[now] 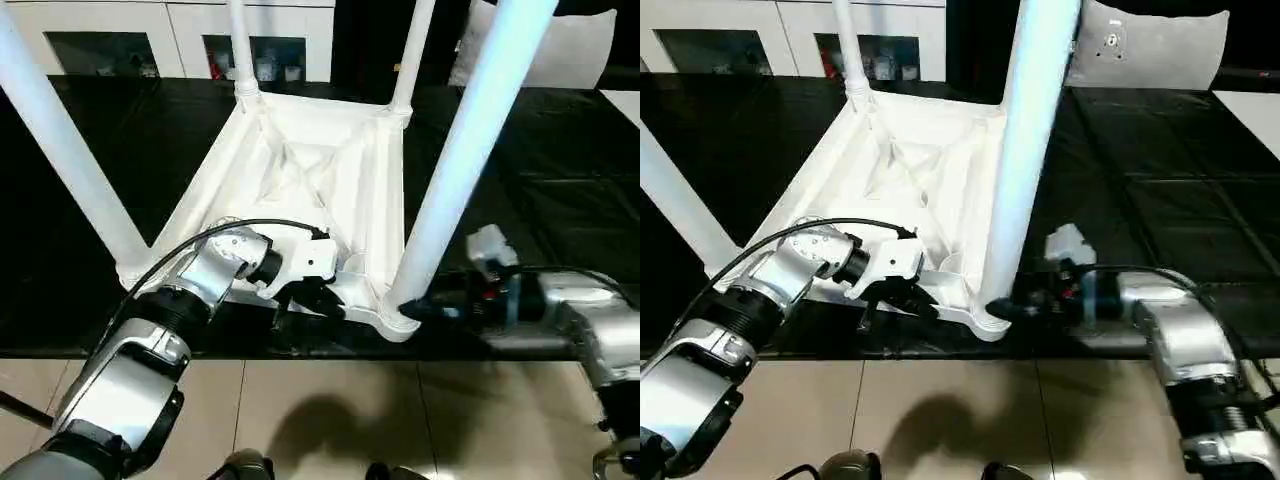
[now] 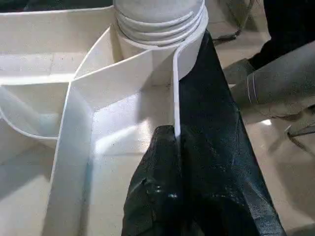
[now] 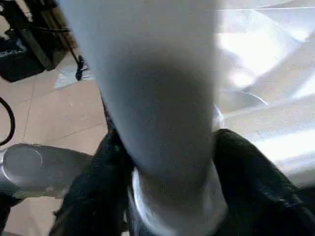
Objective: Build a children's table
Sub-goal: Rotate leg to tighten
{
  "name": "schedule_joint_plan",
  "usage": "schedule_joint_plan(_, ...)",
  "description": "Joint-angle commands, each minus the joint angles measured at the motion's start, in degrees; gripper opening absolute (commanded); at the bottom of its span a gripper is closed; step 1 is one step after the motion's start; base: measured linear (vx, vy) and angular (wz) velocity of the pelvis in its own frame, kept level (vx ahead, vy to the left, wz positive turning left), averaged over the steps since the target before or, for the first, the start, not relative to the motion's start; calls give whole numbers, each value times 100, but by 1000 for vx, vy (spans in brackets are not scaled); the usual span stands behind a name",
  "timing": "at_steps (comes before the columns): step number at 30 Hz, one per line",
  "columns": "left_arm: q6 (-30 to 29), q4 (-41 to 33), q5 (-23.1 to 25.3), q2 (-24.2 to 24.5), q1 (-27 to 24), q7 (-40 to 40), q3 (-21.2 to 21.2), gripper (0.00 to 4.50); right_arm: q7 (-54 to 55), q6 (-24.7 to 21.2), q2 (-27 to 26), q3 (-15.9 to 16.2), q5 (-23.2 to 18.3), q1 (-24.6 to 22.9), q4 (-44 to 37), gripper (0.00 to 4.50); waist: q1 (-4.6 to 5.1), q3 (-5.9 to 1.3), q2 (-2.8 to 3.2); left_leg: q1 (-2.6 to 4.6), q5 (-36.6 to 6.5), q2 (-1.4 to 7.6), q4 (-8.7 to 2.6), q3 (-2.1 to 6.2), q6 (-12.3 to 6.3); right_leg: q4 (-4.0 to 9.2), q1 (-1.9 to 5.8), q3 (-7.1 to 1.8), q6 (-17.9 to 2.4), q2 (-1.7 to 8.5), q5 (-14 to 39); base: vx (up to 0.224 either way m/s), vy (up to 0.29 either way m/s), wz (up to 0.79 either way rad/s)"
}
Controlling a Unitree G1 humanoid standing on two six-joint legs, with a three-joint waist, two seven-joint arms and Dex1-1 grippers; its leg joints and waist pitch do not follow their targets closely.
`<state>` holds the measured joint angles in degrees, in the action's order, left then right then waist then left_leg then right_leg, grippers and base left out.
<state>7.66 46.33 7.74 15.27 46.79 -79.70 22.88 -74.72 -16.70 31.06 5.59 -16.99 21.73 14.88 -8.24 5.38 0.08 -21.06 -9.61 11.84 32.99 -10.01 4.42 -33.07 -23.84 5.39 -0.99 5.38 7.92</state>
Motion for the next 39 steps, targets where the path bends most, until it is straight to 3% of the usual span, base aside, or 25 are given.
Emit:
schedule_joint_plan(1, 42, -77, 79, -95, -121, -70, 199, 0, 60, 67, 41, -8, 69, 74, 47, 275, 44, -476, -71, 73, -1083, 155, -340, -18, -459, 348, 334, -259, -1257, 311, 1710, 0, 0, 0)
schedule_joint_plan(5, 37, -77, 83, -95, -128, -62, 197, 0, 47, -19, 16, -60, -17, 80, 57, 275, 44, -496, -87, 53, -1008, 148, -329, -19, -500, 318, 362, -257, -1296, 314, 1517, 0, 0, 0)
schedule_joint_plan(11, -15, -96, 54, -106, -159, -54, 184, 0, -45, -209, 8, -58, -204, 19, -21, 219, 39, -494, -87, 41, -989, 143, -326, -15, -495, 334, 366, -253, -1220, 323, 1678, 0, 0, 0)
schedule_joint_plan(15, -152, -109, -13, -126, -187, -60, 133, 0, 41, -338, -54, -138, -325, -42, -143, 210, 41, -502, -90, 45, -940, 146, -323, -15, -504, 318, 364, -255, -1241, 317, 1584, 0, 0, 0)
schedule_joint_plan(20, -842, -173, -24, -219, -168, 312, -3, 0, 1022, -590, -435, -201, -162, -35, -319, 209, 74, -457, -79, 41, -1079, 132, -349, -9, -431, 355, 352, -251, -1167, 316, 1862, 0, 0, 0)
schedule_joint_plan(23, -1324, -169, -57, -388, -112, 737, -156, 0, 2089, -676, -857, -291, 178, 113, -156, 209, 185, -401, -75, 40, -1407, 98, -396, 20, -194, 437, 331, -222, -919, 314, 2603, -17, -1, -2)
schedule_joint_plan(25, -1879, -104, -121, -706, -23, 1478, -410, 0, 3188, -786, -1360, -525, 358, 311, 62, 207, 337, -367, -94, 33, -1657, 43, -391, 53, -58, 557, 324, -162, -567, 328, 3449, -25, -1, -4)
schedule_joint_plan(27, -2183, 21, -159, -972, 64, 2107, -615, 0, 3994, -885, -1699, -691, 494, 447, 208, 206, 421, -371, -96, 28, -1652, 14, -369, 65, -30, 607, 313, -133, -431, 321, 3649, 0, 0, 0)
schedule_joint_plan(28, -2290, 104, -192, -1174, 110, 2564, -753, 0, 4538, -915, -1935, -845, 533, 550, 334, 206, 487, -347, -107, 18, -1646, -2, -366, 58, -78, 634, 289, -130, -405, 299, 3617, 0, 0, 0)
schedule_joint_plan(30, -2368, 123, -251, -1446, 134, 3040, -898, 0, 4868, -813, -2154, -947, 505, 612, 399, 206, 524, -388, -103, 24, -1558, -6, -353, 48, -172, 626, 299, -132, -459, 292, 3372, 0, 0, 0)
schedule_joint_plan(31, -2382, 104, -259, -1519, 131, 3149, -926, 0, 4894, -791, -2204, -953, 491, 613, 385, 238, 533, -398, -104, 11, -1458, 4, -357, 37, -264, 604, 298, -148, -532, 274, 3080, 0, 0, 0)
schedule_joint_plan(34, -2222, 35, -230, -1633, 82, 3072, -841, 0, 4900, -612, -2305, -969, 485, 592, 369, 279, 531, -412, -106, -9, -1339, 17, -364, 24, -436, 544, 316, -174, -684, 266, 2610, 0, 0, 0)
schedule_joint_plan(35, -2209, -10, -182, -1632, 59, 3053, -807, 0, 4838, -600, -2305, -965, 497, 561, 327, 279, 526, -406, -67, -2, -1270, 28, -367, 20, -473, 525, 309, -185, -765, 261, 2413, 0, 0, 0)
schedule_joint_plan(39, -2099, -51, -98, -1557, 33, 2993, -753, 0, 4633, -470, -2198, -936, 517, 476, 258, 319, 517, -419, -74, -3, -1131, 40, -357, -2, -554, 463, 336, -208, -998, 254, 1887, 0, 0, 0)
